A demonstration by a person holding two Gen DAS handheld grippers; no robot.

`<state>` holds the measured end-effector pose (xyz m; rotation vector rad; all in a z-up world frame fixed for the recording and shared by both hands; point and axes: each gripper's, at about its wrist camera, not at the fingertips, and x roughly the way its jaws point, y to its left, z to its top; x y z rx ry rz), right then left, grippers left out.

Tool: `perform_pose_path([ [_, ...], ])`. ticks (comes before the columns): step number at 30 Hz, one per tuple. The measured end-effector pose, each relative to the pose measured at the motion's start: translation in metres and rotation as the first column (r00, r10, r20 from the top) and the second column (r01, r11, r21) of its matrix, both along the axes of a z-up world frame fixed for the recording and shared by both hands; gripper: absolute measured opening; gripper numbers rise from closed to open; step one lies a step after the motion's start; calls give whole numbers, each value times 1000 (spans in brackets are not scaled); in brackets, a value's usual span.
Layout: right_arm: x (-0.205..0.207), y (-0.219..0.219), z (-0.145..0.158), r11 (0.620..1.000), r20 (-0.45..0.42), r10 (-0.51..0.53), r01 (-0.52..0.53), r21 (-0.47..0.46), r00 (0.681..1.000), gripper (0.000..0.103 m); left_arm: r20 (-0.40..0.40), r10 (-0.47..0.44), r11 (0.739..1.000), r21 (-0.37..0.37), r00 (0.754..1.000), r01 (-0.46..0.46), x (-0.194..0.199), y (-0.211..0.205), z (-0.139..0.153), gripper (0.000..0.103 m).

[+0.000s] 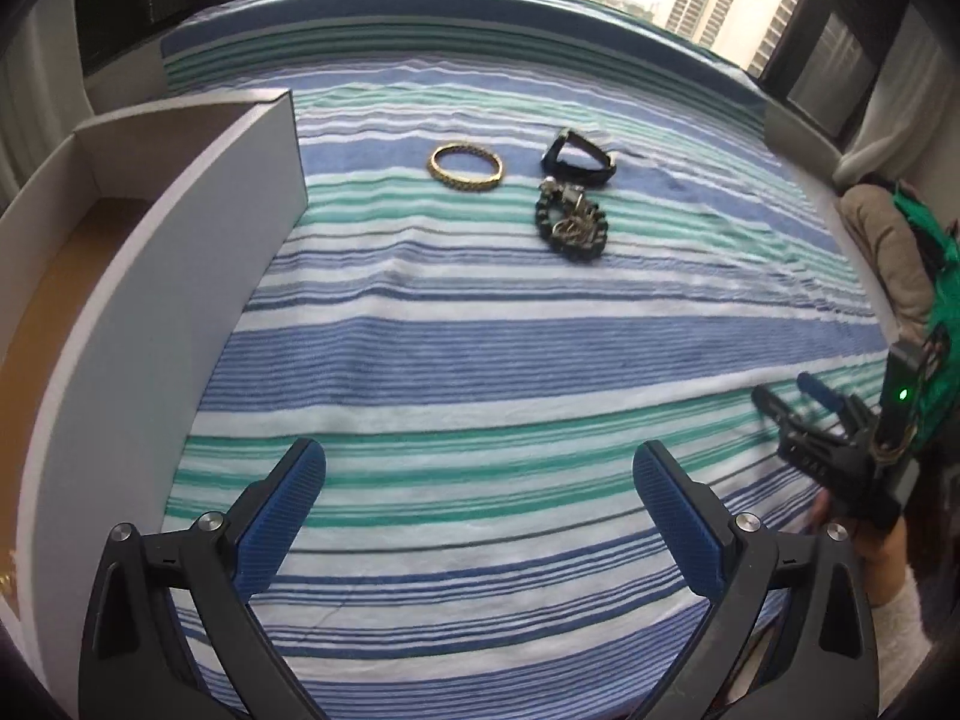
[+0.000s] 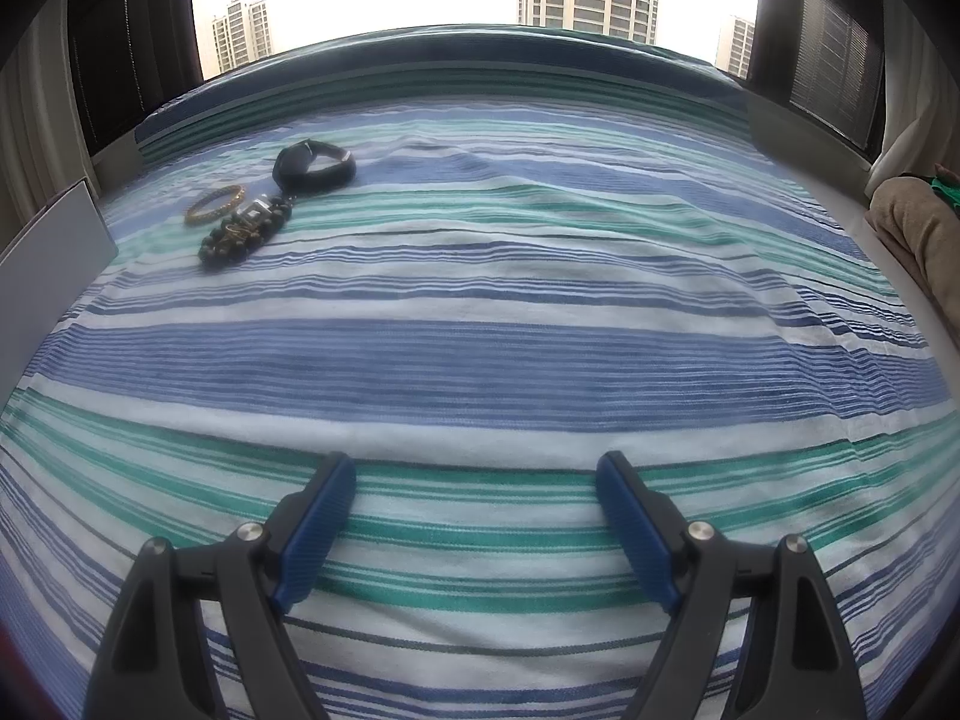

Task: Organize jewelry
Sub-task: 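Grasp the gold bangle with the left tool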

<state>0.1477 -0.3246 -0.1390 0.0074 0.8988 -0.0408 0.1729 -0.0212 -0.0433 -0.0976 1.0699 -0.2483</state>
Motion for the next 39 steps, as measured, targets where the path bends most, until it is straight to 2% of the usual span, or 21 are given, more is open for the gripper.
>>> perform_pose_path([
  [3,0,0,0,1000,0,0,0,0,1000,84,6,-14,1000,-21,1000,14,41,-10,17,102],
  [5,0,0,0,1000,0,0,0,1,1000,84,16,2,1000,-19,1000,-2,75,-13,19,102],
  [8,0,0,0,1000,1,0,0,0,1000,84,-4,50,999,7,999,-50,132,-16,5,102],
  [10,0,0,0,1000,1,0,0,0,1000,84,2,89,994,56,996,-89,167,-18,-9,102],
  [14,-1,0,0,1000,2,1,-1,0,1000,84,-3,183,976,122,983,-182,218,-14,-41,98],
  [17,-1,0,0,1000,2,1,-1,-1,1000,84,-46,249,961,132,967,-241,239,-7,-69,97],
  [19,-1,0,0,1000,2,1,-1,0,1000,84,-86,262,957,153,961,-247,244,-7,-86,94],
  [21,-1,0,0,1000,2,1,-1,0,1000,85,-35,236,952,211,971,-223,240,-16,-89,98],
  [24,-1,0,0,1000,3,0,0,0,1000,85,-27,224,959,186,974,-215,237,-14,-90,96],
  [25,-1,0,0,1000,3,0,0,0,1000,85,-27,215,960,188,976,-206,237,-14,-88,94],
  [26,-1,0,0,1000,3,0,0,0,1000,85,-17,202,963,187,979,-195,235,-16,-85,79],
  [27,-1,0,0,1000,3,0,0,0,1000,85,-4,180,966,186,984,-177,234,-18,-81,49],
  [28,-1,0,0,1000,3,0,0,0,1000,85,-5,159,969,191,987,-155,233,-21,-77,33],
  [29,-1,0,0,1000,3,0,0,0,1000,85,-9,144,967,214,990,-139,232,-24,-76,10],
  [31,-1,0,0,1000,3,0,0,0,1000,85,3,119,953,282,993,-115,232,-32,-77,4],
  [33,-1,0,0,1000,3,0,0,0,1000,85,18,105,948,299,994,-106,225,-33,-76,2],
  [39,-1,0,0,1000,4,0,0,-1,1000,85,12,124,970,209,992,-124,189,-14,-68,2],
])
